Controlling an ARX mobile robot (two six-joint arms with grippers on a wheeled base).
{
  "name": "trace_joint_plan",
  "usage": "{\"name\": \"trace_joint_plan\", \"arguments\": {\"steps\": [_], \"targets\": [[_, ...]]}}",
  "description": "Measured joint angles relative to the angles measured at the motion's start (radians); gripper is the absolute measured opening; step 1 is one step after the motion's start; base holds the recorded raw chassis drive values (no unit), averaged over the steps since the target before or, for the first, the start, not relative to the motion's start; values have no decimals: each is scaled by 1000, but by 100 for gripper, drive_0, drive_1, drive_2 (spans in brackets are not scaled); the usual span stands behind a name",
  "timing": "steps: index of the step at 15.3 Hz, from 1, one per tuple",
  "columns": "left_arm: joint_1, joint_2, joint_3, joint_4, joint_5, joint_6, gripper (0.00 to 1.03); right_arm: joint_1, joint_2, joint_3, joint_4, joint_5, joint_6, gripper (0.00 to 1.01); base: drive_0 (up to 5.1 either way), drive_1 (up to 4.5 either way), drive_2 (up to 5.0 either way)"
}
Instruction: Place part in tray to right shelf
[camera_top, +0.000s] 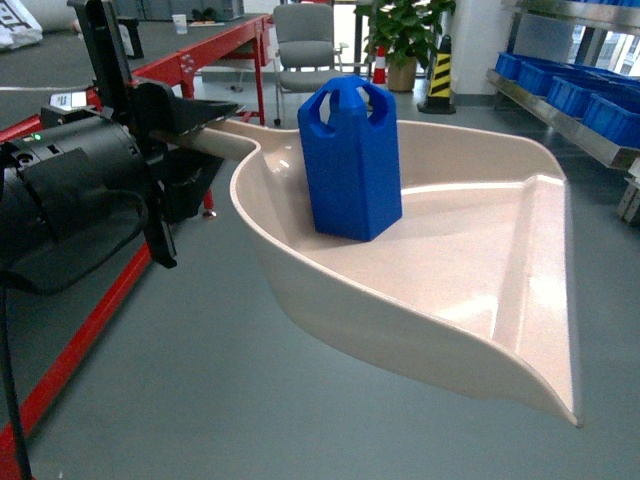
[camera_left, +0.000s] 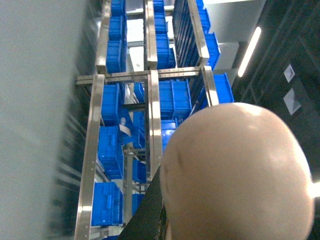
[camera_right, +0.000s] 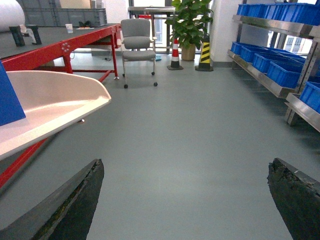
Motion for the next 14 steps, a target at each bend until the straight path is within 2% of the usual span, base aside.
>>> {"name": "trace_joint_plan", "arguments": {"steps": [14], "targets": [[-3,0,0,-4,2,0,15,0,0,0,0,0,0,98,-4,417,-425]]}}
